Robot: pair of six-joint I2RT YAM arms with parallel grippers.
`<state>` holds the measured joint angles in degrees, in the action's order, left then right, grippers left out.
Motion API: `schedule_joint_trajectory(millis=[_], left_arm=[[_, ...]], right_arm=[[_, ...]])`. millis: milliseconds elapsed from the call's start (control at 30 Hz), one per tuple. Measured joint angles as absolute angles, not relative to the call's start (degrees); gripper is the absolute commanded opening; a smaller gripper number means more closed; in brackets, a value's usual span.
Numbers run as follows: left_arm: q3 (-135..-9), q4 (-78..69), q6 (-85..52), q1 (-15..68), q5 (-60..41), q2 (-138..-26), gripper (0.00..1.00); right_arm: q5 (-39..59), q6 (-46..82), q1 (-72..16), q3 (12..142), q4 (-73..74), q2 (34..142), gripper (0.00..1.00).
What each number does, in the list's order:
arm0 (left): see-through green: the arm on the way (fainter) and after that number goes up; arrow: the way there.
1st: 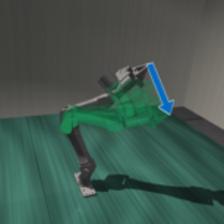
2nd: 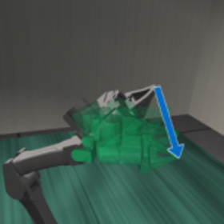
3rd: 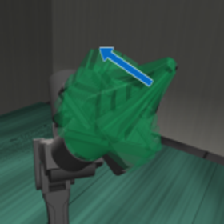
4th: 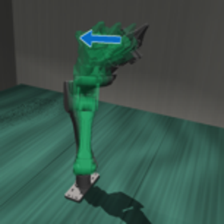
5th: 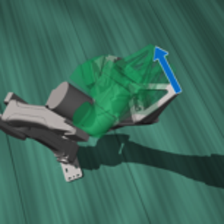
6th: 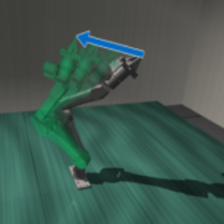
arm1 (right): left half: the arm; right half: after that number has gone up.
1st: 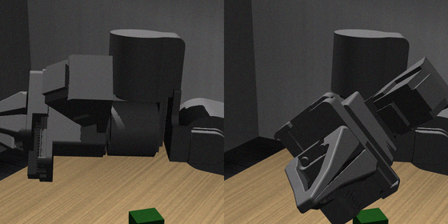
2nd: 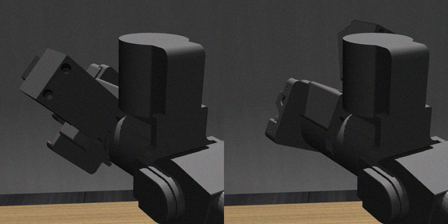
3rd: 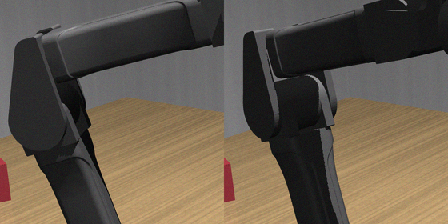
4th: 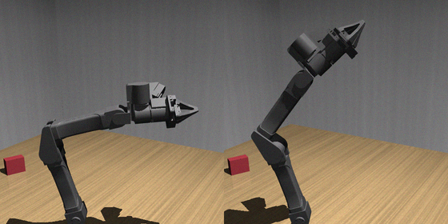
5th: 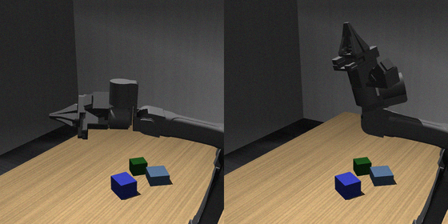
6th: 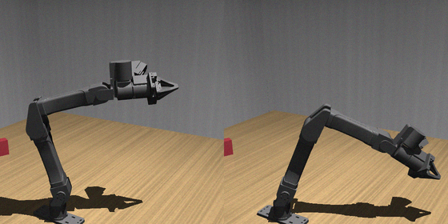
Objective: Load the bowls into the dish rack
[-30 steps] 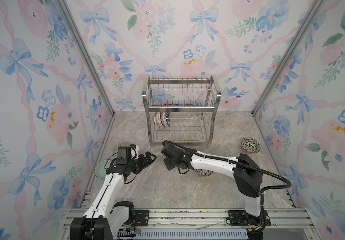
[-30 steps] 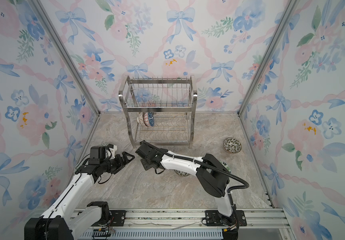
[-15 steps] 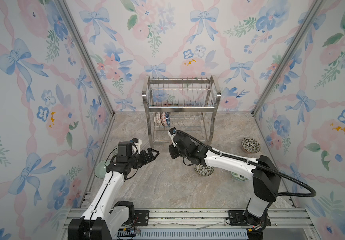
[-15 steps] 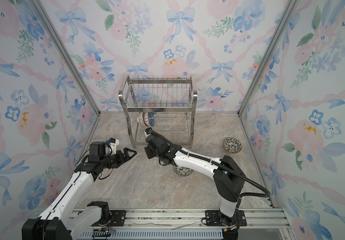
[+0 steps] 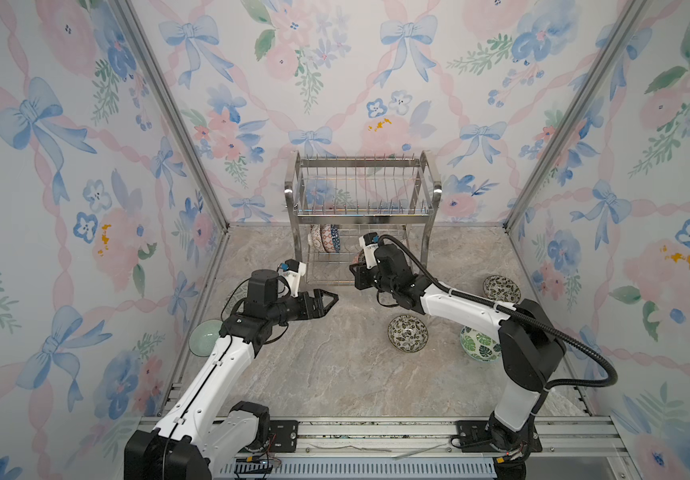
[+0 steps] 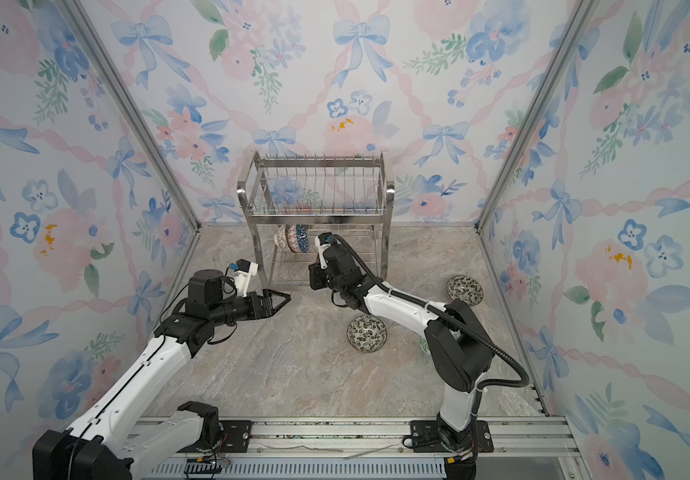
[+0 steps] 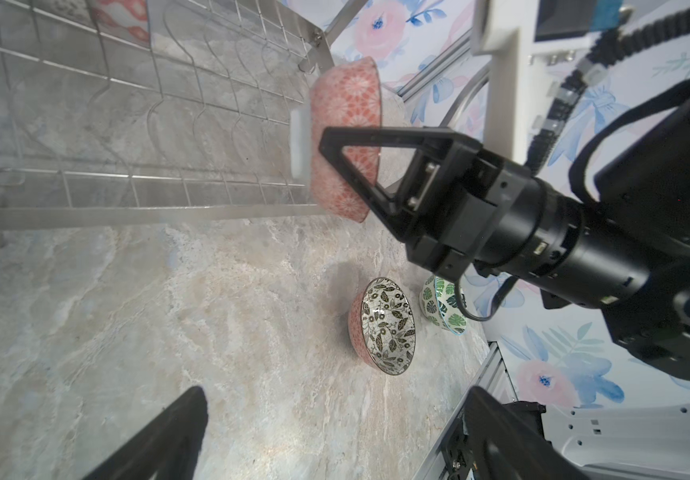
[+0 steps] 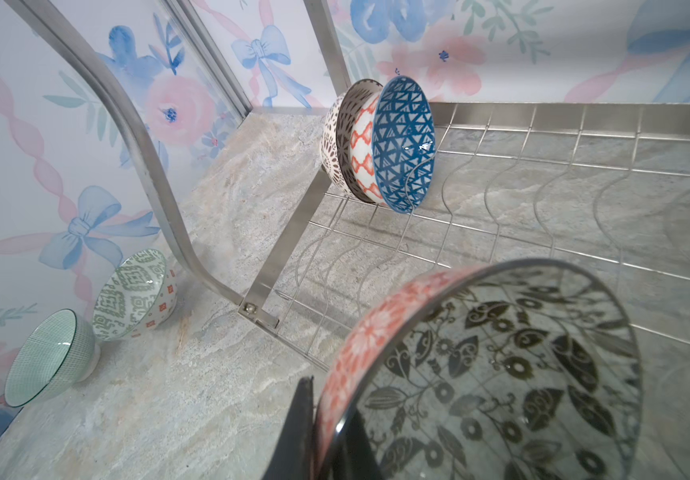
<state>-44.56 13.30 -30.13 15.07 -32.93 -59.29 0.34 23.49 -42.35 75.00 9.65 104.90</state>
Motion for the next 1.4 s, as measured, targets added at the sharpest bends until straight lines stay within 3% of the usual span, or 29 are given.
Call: schedule_joint_trajectory(millis=[533, 1400], left_arm=[[-50.4, 11.6, -23.0, 24.8, -15.8, -65.3, 0.98], [-57.1, 9.7, -20.8, 25.5, -4.0, -74.6, 0.98]], right_arm=[[4.3, 28.3, -38.2, 77.4, 30.7, 119.4, 0.00], [11.5, 42.2, -33.3, 99.9, 39.6, 138.9, 0.00]])
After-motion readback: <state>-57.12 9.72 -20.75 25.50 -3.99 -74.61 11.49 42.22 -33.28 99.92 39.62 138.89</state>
